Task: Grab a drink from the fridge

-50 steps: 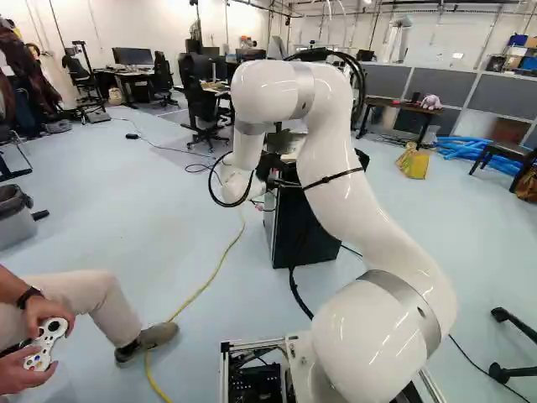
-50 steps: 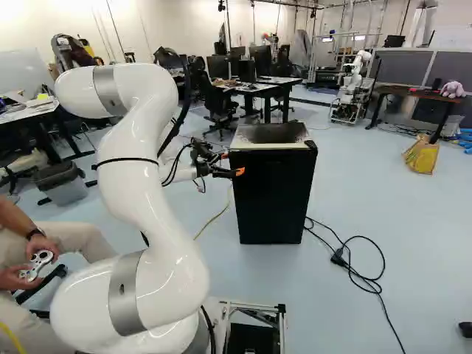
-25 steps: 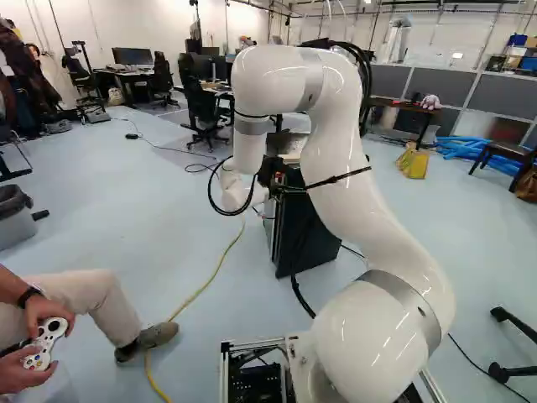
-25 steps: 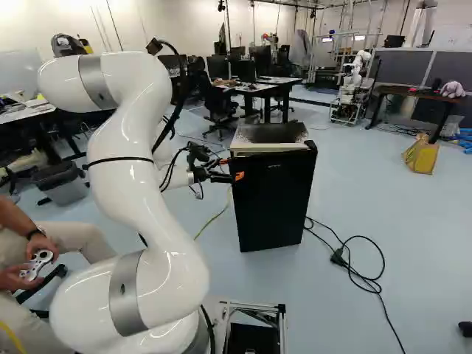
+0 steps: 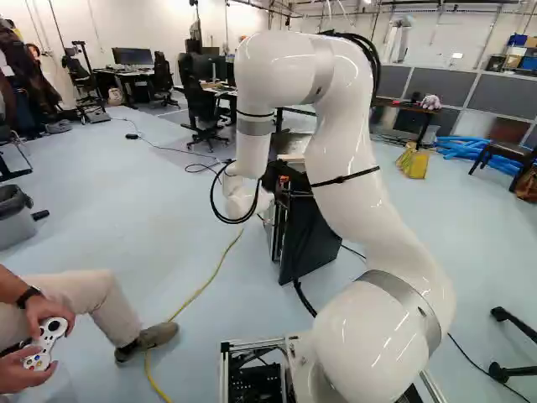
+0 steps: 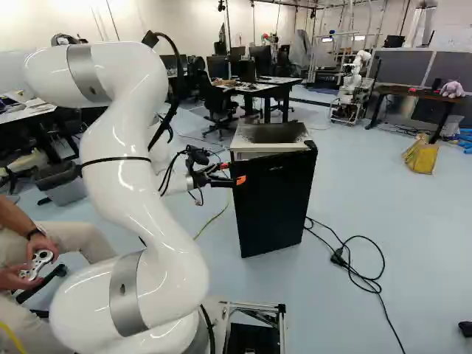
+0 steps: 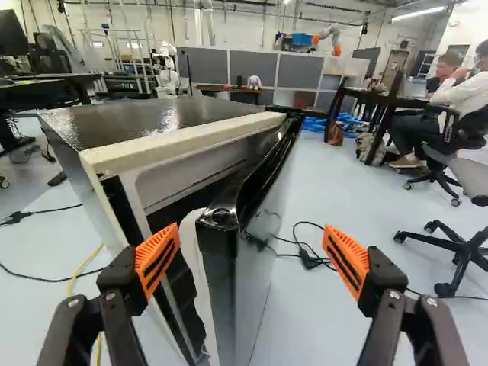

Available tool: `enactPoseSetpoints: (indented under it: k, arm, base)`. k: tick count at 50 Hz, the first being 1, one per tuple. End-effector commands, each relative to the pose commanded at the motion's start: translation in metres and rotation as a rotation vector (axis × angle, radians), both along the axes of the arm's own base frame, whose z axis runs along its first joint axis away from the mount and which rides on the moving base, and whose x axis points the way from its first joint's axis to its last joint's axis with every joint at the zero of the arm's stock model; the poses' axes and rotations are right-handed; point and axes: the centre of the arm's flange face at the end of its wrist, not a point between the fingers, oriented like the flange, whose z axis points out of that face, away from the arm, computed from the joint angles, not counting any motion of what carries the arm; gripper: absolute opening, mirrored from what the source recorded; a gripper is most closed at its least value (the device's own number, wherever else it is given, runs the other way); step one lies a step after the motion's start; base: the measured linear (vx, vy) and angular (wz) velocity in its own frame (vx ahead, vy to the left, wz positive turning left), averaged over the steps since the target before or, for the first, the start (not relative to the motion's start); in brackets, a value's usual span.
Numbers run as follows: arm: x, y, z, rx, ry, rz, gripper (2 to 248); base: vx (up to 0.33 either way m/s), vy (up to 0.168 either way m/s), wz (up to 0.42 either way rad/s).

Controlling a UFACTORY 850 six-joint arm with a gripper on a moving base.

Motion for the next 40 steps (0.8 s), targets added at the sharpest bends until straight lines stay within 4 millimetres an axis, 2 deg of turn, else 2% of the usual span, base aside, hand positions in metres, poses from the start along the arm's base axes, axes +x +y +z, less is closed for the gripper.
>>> enactPoseSetpoints:
  k: [14, 40]
  arm:
    - [-0.009, -0.013, 0.002, -0.018, 0.007, -0.02, 247]
    - [-0.038, -0.048, 0.006, -0.057, 0.034, -0.085, 247]
  base:
    - [0.0, 0.0, 0.0]
    - [0.0, 0.0, 0.0]
